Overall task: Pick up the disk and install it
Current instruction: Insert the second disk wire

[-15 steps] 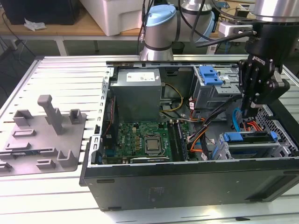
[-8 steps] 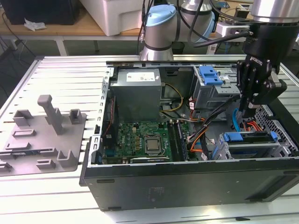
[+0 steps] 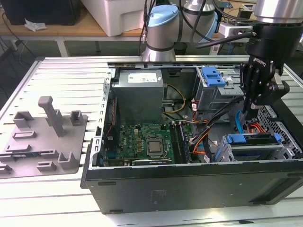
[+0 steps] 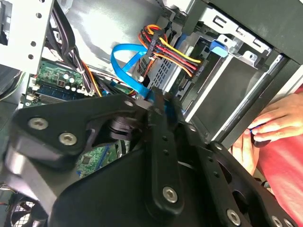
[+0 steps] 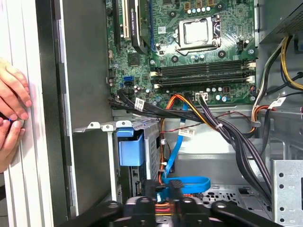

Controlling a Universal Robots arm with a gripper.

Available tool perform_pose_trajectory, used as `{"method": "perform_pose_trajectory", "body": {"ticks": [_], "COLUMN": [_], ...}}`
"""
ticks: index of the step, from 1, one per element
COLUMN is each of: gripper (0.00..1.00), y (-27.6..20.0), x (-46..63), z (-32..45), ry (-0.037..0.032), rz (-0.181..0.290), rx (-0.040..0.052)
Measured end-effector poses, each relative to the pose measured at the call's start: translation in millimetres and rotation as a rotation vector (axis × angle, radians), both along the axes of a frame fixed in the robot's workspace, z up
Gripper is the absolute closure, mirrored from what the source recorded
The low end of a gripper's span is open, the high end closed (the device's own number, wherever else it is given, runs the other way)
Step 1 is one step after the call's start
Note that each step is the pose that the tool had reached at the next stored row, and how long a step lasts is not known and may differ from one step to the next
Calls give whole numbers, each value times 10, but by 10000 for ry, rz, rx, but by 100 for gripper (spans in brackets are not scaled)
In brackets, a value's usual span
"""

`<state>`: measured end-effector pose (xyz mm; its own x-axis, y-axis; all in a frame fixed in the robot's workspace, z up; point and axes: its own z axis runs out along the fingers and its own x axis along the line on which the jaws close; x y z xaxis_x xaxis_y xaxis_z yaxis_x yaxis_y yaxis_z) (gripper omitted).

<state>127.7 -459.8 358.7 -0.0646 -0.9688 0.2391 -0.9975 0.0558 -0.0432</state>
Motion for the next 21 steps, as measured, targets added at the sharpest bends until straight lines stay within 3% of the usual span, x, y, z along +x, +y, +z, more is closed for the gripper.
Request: {"method": "perform_pose_trajectory", "body": {"ticks": [2,10,13,18,21], "gripper": [84,84,84,84,84], "y": [0,-2,-14,-39,-79], "x": [0,2,18,59,87], "z": [0,0,0,0,0], "ry": [0,6,108,338,451], "rz": [0,-1,-21,-43,-44], "rx": [-5,-13,-9,20,72]}}
